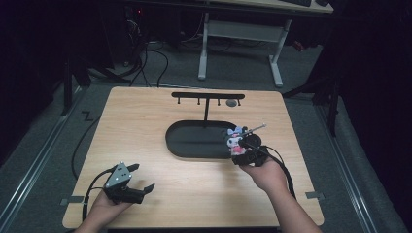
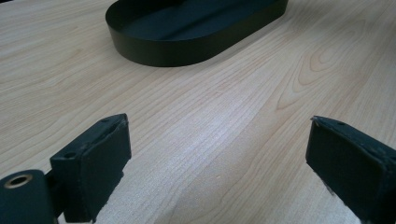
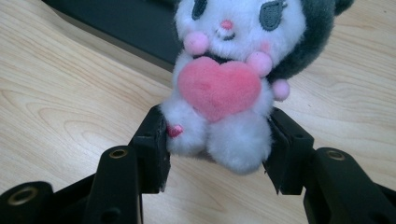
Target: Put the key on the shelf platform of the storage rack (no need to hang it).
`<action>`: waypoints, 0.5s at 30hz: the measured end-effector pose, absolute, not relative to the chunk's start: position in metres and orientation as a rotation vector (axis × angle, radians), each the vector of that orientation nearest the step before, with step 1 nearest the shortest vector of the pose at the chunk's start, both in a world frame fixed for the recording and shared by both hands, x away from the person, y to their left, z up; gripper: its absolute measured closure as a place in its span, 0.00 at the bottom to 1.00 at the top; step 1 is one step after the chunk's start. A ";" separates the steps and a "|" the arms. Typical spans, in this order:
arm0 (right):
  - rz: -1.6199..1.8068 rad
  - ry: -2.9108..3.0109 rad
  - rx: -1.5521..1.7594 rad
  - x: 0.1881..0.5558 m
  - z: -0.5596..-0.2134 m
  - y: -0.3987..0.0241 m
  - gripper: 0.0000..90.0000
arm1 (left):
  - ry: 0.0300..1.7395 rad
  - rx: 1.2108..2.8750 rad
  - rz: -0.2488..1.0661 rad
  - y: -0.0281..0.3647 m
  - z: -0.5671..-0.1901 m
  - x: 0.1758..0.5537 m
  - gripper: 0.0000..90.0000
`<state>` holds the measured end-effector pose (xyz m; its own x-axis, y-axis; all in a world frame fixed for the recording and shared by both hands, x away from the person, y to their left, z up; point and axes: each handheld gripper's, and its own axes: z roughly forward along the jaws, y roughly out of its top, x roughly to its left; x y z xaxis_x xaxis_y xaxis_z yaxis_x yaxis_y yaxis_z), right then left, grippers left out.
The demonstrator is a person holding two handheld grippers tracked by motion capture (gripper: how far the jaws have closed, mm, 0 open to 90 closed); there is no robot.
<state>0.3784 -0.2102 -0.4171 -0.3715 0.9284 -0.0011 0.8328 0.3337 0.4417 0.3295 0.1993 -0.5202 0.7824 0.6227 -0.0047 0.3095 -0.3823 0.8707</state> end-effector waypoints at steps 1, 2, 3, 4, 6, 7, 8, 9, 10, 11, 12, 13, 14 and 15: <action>0.545 2.347 1.596 0.379 -0.417 -0.208 0.54 | 0.699 1.990 0.401 0.199 -0.520 0.329 0.08; 0.547 2.352 1.587 0.381 -0.418 -0.206 0.54 | 0.699 1.991 0.400 0.200 -0.520 0.329 0.08; 0.545 2.356 1.587 0.382 -0.418 -0.204 0.54 | 0.699 1.990 0.400 0.200 -0.520 0.329 0.08; 0.546 2.360 1.585 0.383 -0.418 -0.203 0.54 | 0.699 1.989 0.401 0.200 -0.520 0.329 0.08; 0.548 2.364 1.581 0.385 -0.419 -0.199 0.54 | 0.700 1.988 0.400 0.200 -0.520 0.329 0.08; 0.546 2.370 1.572 0.386 -0.419 -0.197 0.54 | 0.699 1.987 0.400 0.200 -0.520 0.329 0.08; 0.548 2.372 1.570 0.387 -0.419 -0.195 0.54 | 0.699 1.988 0.402 0.200 -0.520 0.329 0.08; 0.552 2.375 1.572 0.388 -0.420 -0.194 0.54 | 0.697 1.991 0.403 0.200 -0.520 0.329 0.08; 0.554 2.375 1.572 0.389 -0.420 -0.192 0.54 | 0.698 1.993 0.402 0.200 -0.520 0.329 0.08; 0.554 2.379 1.573 0.390 -0.420 -0.191 0.53 | 0.697 1.992 0.401 0.200 -0.520 0.329 0.08; 0.556 2.381 1.569 0.392 -0.421 -0.190 0.53 | 0.697 1.992 0.402 0.200 -0.520 0.329 0.08; 0.554 2.385 1.566 0.393 -0.422 -0.188 0.54 | 0.697 1.992 0.401 0.200 -0.520 0.329 0.08; 0.559 2.389 1.565 0.394 -0.422 -0.187 0.54 | 0.697 1.992 0.401 0.200 -0.520 0.329 0.08; 0.559 2.384 1.577 0.395 -0.423 -0.186 0.54 | 0.697 1.993 0.399 0.200 -0.520 0.329 0.08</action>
<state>0.3953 -0.1860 -0.4229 -0.3952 0.9184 0.0191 0.8311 0.3486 0.4333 0.3291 0.1998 -0.5200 0.7838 0.6209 -0.0052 0.3096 -0.3836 0.8701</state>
